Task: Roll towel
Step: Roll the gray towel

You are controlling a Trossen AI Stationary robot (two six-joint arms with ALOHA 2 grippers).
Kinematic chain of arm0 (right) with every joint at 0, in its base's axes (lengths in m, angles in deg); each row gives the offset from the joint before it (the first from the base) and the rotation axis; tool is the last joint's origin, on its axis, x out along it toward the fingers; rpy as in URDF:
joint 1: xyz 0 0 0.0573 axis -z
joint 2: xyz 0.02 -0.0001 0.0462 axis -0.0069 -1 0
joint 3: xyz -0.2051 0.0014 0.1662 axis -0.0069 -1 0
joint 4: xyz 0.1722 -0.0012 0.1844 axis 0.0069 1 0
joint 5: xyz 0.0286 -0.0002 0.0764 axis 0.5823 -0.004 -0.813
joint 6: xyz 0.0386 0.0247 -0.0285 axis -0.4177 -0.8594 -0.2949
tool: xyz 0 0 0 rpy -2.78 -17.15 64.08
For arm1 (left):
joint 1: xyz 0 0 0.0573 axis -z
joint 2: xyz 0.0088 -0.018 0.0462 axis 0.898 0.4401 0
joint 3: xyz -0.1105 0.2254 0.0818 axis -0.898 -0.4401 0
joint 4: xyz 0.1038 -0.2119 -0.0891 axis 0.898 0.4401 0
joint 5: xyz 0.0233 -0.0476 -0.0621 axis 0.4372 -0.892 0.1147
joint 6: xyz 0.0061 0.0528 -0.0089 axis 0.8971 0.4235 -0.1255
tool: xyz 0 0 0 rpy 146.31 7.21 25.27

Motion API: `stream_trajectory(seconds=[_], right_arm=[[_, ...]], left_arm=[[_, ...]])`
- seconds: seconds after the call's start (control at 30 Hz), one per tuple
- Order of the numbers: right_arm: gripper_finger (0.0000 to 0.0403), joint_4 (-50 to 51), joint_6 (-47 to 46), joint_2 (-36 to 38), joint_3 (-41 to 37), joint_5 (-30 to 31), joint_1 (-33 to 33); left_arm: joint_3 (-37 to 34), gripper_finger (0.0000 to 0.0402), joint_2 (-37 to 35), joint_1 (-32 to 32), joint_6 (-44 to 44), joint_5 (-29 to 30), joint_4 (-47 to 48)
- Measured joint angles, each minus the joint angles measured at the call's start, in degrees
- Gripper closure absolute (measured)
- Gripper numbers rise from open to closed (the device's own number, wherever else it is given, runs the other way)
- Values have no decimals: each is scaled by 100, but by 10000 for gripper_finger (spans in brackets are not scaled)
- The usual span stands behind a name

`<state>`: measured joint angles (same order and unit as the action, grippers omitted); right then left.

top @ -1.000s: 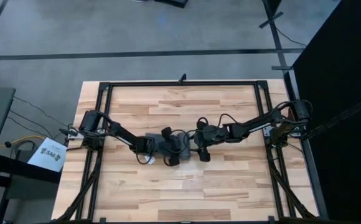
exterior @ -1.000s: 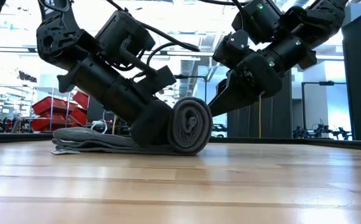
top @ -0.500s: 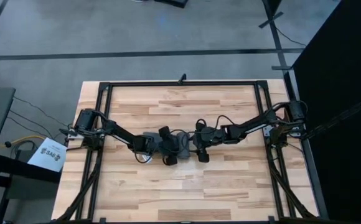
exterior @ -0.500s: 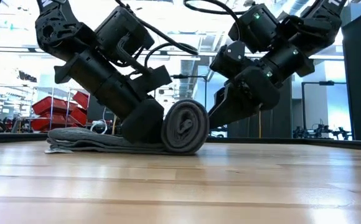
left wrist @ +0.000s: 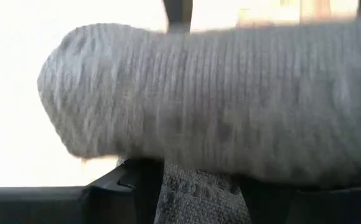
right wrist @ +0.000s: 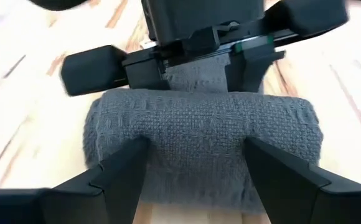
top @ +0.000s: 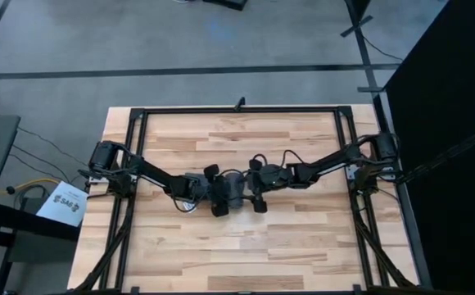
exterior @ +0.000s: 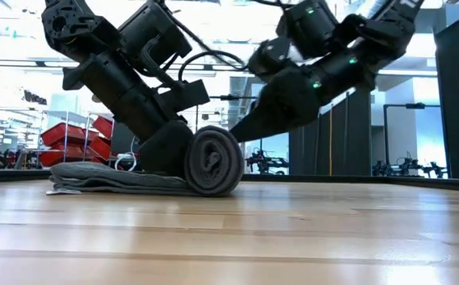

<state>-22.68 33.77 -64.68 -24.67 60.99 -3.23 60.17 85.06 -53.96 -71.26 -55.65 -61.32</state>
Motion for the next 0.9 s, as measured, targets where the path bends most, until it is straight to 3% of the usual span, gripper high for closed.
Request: stream_trajectory(seconds=[0.3,0.9], right_arm=[[145,8,14,-334,454,-17,35],[145,113,-32,-334,481,-13,35]], left_arm=[[-4,228,-4,0,-208,21,270],[13,228,-168,38,-464,-1,644]])
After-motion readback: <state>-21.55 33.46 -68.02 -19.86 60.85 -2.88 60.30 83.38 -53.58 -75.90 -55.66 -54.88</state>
